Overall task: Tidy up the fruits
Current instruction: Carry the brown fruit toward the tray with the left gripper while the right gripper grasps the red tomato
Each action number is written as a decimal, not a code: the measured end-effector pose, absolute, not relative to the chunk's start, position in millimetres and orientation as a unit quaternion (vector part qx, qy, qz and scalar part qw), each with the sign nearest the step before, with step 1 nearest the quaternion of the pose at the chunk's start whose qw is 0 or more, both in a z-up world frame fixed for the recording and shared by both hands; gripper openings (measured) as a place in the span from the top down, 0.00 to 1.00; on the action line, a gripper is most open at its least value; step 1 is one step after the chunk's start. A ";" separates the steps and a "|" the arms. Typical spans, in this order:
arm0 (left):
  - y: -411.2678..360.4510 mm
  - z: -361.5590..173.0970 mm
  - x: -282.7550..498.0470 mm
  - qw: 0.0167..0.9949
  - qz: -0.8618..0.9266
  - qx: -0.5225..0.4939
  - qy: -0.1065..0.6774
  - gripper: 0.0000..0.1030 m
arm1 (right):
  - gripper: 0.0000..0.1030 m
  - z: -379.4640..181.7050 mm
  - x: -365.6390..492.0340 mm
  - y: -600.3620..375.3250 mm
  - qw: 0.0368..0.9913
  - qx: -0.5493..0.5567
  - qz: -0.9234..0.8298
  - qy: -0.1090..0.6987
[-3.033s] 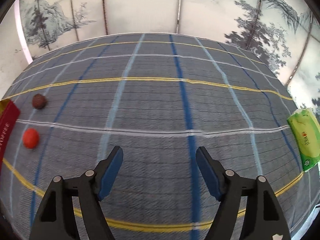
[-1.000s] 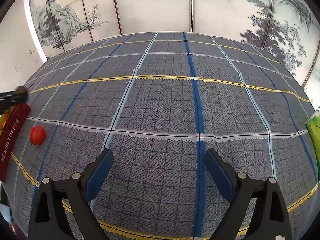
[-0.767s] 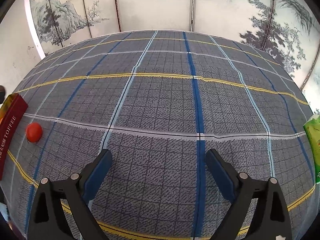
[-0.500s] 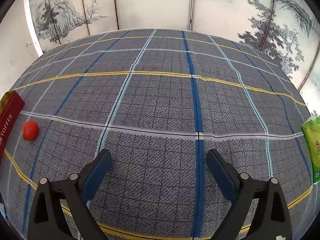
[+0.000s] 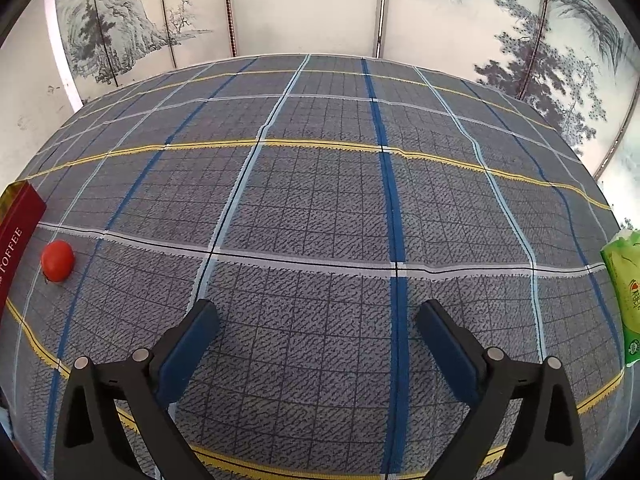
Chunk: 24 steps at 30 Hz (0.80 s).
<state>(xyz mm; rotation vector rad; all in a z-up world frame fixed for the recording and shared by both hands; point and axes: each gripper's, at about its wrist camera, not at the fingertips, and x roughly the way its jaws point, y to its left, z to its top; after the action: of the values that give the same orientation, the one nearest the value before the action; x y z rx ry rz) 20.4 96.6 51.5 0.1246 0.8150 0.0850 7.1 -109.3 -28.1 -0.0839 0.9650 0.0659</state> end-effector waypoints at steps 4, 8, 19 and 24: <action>113.3 51.7 11.4 0.915 0.052 0.052 0.397 0.65 | 0.15 -9.6 -12.8 -87.2 0.897 -0.024 0.076 0.434; 135.7 51.3 4.5 0.914 0.067 0.037 0.399 0.65 | 0.15 12.2 -39.8 -32.4 0.897 -0.029 0.191 0.398; 186.7 50.4 -11.0 0.909 0.109 0.013 0.402 0.65 | 0.15 3.8 -28.3 61.0 0.875 -0.103 0.254 0.400; 211.0 48.5 -18.2 0.906 0.124 -0.006 0.405 0.65 | 0.38 -19.6 -10.8 70.9 0.862 -0.114 0.237 0.434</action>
<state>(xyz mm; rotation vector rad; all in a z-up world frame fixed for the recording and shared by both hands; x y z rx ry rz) -18.2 211.0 48.5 -0.0133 0.8356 0.2552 -10.8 70.9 -19.6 -0.2395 0.9105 0.4965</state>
